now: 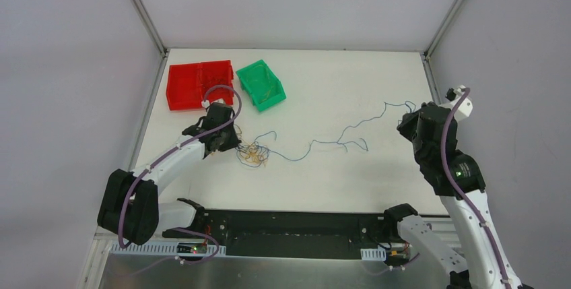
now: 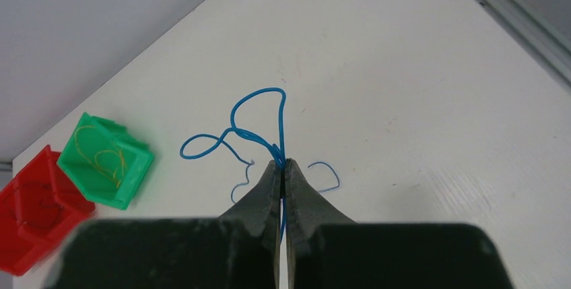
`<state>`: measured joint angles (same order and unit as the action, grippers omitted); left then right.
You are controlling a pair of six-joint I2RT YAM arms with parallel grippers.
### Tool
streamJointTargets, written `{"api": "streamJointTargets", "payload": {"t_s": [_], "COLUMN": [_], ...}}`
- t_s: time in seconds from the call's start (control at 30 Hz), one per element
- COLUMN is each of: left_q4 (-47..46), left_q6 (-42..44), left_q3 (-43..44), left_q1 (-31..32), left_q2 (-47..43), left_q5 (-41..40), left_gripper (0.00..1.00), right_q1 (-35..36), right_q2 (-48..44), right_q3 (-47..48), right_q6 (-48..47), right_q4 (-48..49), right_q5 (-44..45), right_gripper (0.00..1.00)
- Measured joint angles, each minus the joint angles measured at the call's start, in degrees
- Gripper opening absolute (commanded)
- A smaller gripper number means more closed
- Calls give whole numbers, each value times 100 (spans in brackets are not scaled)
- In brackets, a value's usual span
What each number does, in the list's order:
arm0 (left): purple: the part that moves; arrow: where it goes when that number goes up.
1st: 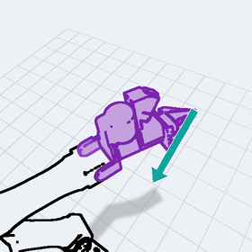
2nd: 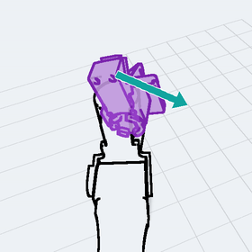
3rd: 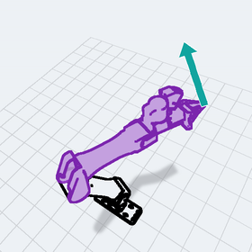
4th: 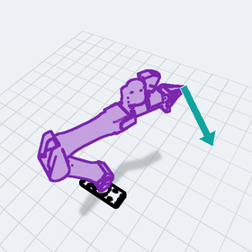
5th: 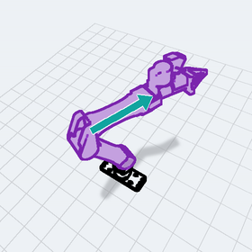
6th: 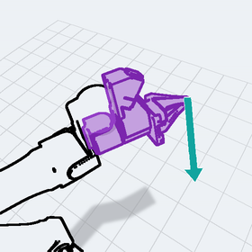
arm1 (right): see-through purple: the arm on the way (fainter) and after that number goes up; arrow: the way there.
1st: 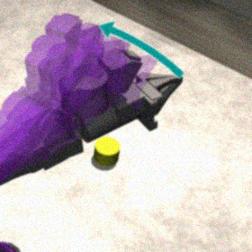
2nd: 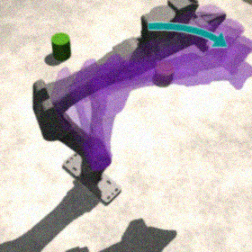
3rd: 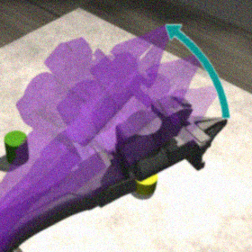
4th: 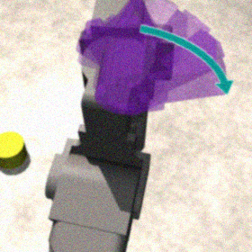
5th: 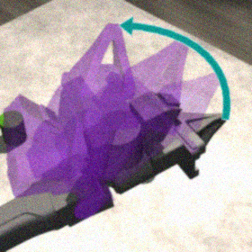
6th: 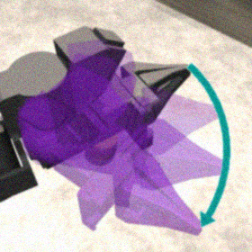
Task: Untangle the cables
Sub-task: Untie the cable.
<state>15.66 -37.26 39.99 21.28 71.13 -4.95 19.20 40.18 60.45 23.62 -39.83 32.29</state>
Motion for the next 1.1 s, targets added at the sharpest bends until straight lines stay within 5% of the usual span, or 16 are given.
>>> {"api": "streamJointTargets", "payload": {"t_s": [0.2, 0.57, 1.1], "left_q4": [2, -15, -31], "left_q6": [17, 9, -20], "left_q3": [2, -50, -286], "left_q1": [96, 164, 374], "left_q2": [11, 275, 345], "left_q5": [179, 72, -109], "left_gripper": [0, 0, 0], "right_q1": [0, 0, 0], "right_q2": [358, 1399, 2214], "right_q3": [750, 4151, 5381], "right_q6": [-33, -315, -358], "right_q4": [-26, -179, -286], "right_q5": [-772, -1158, -1386], "right_gripper": [0, 0, 0]}}
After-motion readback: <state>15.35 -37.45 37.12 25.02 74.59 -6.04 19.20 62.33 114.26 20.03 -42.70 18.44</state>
